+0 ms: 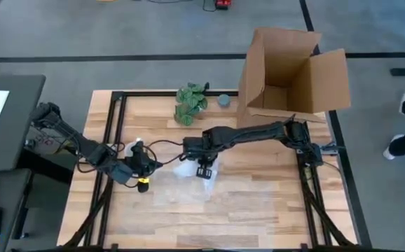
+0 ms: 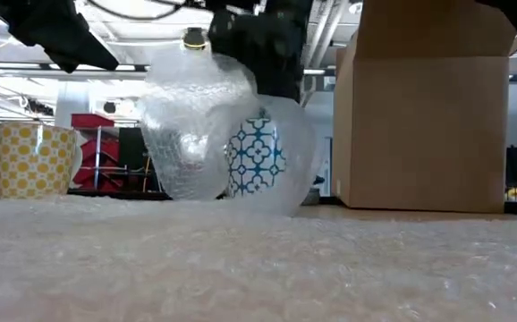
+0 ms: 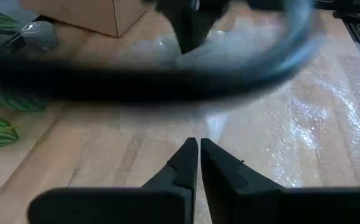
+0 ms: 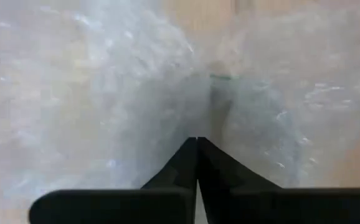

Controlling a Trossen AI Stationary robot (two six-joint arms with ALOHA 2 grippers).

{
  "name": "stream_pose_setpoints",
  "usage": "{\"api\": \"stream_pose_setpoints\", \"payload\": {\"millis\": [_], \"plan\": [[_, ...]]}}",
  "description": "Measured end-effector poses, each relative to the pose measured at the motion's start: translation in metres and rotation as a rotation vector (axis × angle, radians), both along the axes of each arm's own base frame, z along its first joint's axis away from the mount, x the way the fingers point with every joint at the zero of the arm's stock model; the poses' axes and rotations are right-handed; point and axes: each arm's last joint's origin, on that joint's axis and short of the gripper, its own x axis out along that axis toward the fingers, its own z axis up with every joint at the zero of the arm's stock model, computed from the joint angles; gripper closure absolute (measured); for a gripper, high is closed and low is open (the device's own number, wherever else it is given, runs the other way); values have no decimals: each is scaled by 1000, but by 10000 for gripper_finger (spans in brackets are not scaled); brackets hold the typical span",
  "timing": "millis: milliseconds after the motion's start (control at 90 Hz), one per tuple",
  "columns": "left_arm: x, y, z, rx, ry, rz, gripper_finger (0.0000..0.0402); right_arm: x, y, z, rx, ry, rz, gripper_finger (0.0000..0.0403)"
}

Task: Wrap mug
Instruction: Wrap the blue cup with the bubble wrap

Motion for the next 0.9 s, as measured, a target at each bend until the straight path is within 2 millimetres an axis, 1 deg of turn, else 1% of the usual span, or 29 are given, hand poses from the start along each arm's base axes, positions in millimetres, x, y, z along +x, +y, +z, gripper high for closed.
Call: {"api": "stream_pose_setpoints", "payload": {"millis": [122, 211, 300, 433, 522, 611, 678, 900], "plan": [[0, 0, 0, -1, 0, 0, 402, 0, 0, 18, 8, -13, -38, 403], [0, 0, 0, -2, 0, 1, 402, -1, -1, 32, -23, -30, -90, 403], [0, 0, 0, -2, 0, 1, 402, 0, 2, 44, -46, -70, -103, 403], [0, 0, 0, -3, 0, 1, 402, 2, 13, 63, -45, -153, -36, 403], [0, 0, 0, -2, 2, 1, 402, 5, 22, 68, 4, -204, 34, 403], [0, 0, 0, -1, 3, 2, 402, 5, 28, 67, 41, -206, 79, 403], [0, 0, 0, -1, 3, 2, 402, 6, 28, 59, 39, -179, 78, 403], [0, 0, -1, -1, 5, 1, 402, 5, 8, 15, 42, -39, -15, 403]]}}
